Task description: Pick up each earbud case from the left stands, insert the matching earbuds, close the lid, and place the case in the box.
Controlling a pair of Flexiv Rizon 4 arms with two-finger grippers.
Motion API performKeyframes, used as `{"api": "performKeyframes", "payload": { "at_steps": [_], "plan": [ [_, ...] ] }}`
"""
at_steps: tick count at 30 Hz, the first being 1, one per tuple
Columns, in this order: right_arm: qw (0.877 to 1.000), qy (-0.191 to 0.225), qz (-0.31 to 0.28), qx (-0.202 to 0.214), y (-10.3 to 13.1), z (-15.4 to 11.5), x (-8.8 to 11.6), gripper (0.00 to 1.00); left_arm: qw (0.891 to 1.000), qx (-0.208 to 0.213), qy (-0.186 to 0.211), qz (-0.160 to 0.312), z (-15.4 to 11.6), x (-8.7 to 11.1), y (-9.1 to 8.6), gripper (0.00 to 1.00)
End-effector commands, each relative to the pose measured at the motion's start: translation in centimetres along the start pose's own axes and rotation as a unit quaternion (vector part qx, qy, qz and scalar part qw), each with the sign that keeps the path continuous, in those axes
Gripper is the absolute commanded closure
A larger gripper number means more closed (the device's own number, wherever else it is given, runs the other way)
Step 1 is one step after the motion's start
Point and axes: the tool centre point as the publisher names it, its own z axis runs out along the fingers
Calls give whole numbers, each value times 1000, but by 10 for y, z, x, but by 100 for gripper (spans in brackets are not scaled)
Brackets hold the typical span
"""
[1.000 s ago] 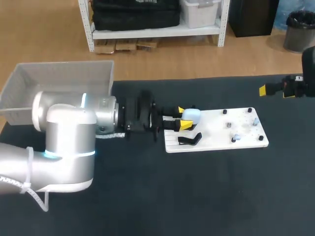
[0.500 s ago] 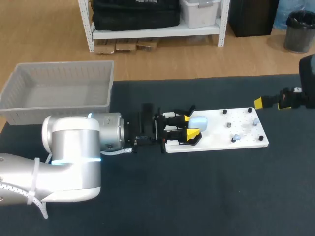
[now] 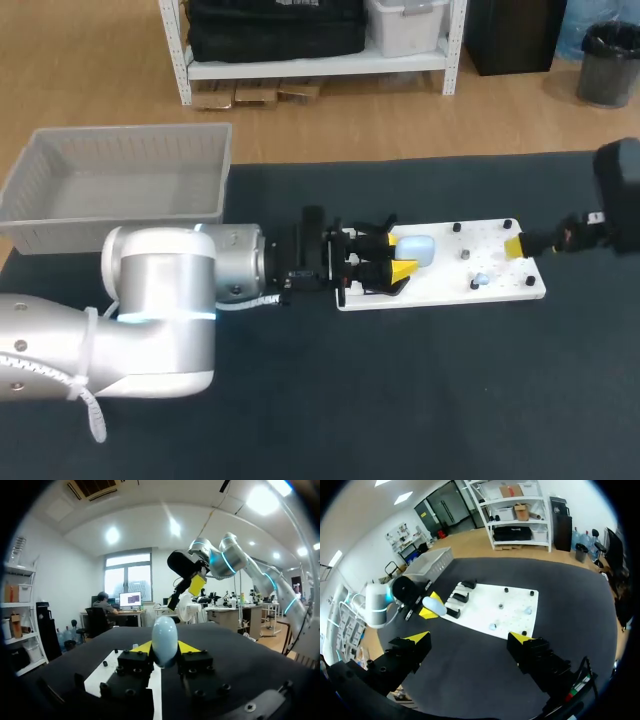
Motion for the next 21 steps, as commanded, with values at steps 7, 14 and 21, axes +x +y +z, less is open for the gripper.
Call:
{"api": "performKeyframes", "payload": {
  "at_steps": [7, 14, 21],
  "plan": [
    [1000, 2, -4, 8, 26, 19, 6, 0, 1000, 17, 0, -6, 3, 8, 7, 100],
    [1000, 13, 7, -6, 44, 28, 10, 0, 1000, 19, 3, -8, 3, 10, 8, 100],
    [999, 32, 24, -13, 54, 44, 13, 0, 1000, 19, 3, -8, 3, 10, 8, 100]
  ]
}}
